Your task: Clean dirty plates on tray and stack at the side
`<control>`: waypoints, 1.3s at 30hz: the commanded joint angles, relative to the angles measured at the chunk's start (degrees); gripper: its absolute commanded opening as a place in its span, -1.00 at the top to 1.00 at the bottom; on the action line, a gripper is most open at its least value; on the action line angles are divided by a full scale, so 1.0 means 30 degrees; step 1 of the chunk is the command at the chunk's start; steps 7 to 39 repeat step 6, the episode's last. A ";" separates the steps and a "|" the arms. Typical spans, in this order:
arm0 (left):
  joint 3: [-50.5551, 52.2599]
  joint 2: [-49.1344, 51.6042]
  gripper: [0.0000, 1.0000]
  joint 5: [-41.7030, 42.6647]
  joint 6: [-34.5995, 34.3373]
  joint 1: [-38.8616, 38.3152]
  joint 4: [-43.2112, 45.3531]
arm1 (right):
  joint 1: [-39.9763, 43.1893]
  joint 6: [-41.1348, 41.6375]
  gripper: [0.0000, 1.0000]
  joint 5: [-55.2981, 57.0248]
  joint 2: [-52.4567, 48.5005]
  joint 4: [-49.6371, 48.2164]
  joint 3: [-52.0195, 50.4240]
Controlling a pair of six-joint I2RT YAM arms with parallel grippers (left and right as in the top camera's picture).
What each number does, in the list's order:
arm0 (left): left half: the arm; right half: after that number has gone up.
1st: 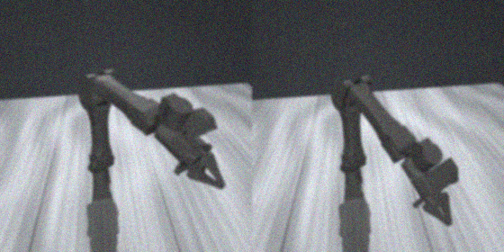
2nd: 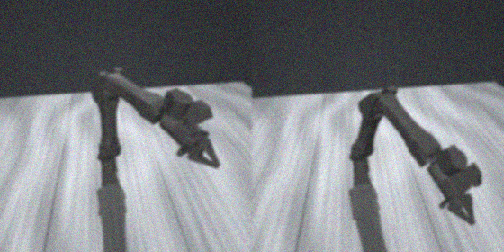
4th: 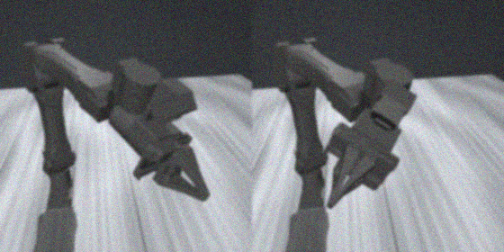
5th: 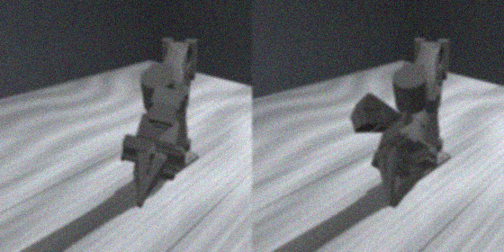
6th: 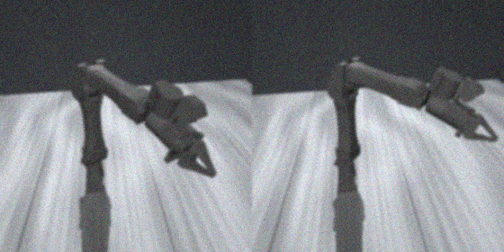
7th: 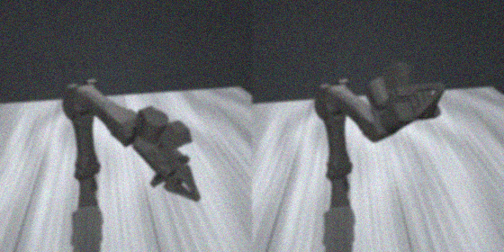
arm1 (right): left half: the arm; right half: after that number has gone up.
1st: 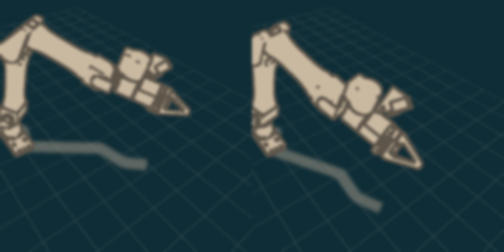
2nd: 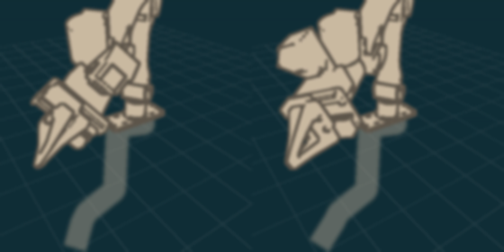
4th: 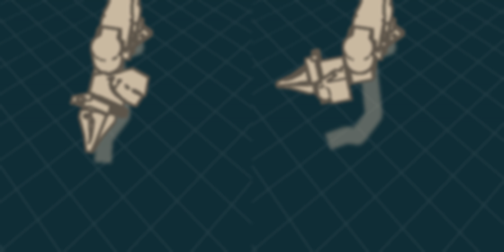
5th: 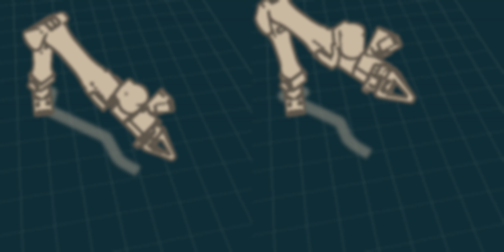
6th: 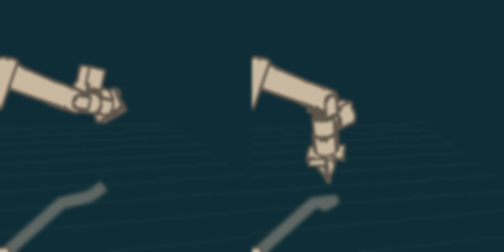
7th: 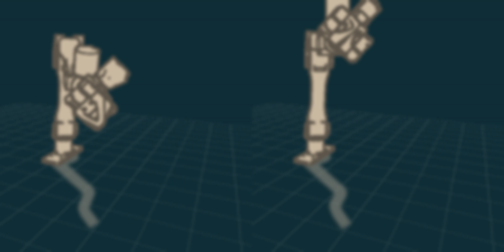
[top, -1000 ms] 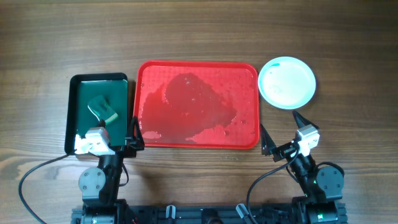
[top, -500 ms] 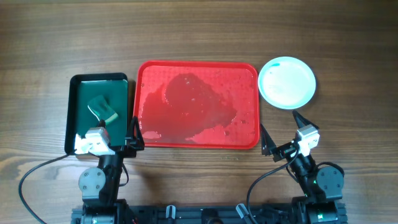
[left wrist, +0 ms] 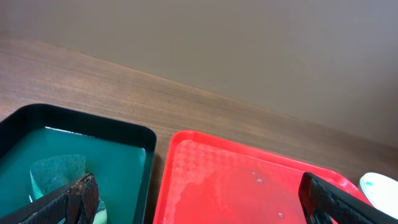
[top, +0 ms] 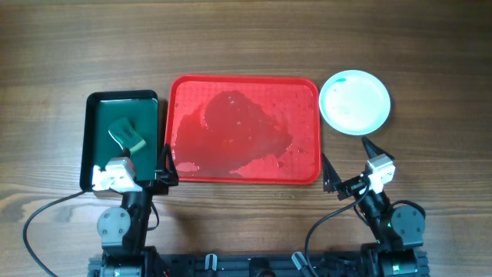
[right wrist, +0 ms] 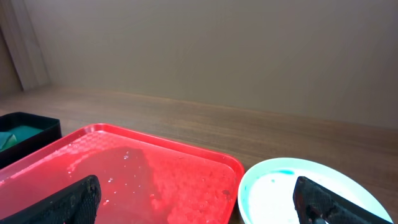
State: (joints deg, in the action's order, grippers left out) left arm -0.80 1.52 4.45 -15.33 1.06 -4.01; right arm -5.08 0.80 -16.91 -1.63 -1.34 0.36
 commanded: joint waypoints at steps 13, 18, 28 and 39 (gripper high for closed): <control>0.0153 -0.0204 -1.00 0.0357 -0.0102 -0.0146 0.0058 | 0.0080 0.0240 -1.00 -0.0255 0.0153 -0.0051 -0.0015; 0.0153 -0.0204 -1.00 0.0357 -0.0102 -0.0146 0.0058 | 0.0080 0.0240 -1.00 -0.0255 0.0153 -0.0051 -0.0015; 0.0153 -0.0204 -1.00 0.0357 -0.0102 -0.0146 0.0058 | 0.0080 0.0240 -1.00 -0.0255 0.0153 -0.0051 -0.0015; 0.0153 -0.0204 -1.00 0.0357 -0.0102 -0.0146 0.0058 | 0.0080 0.0240 -1.00 -0.0255 0.0153 -0.0051 -0.0015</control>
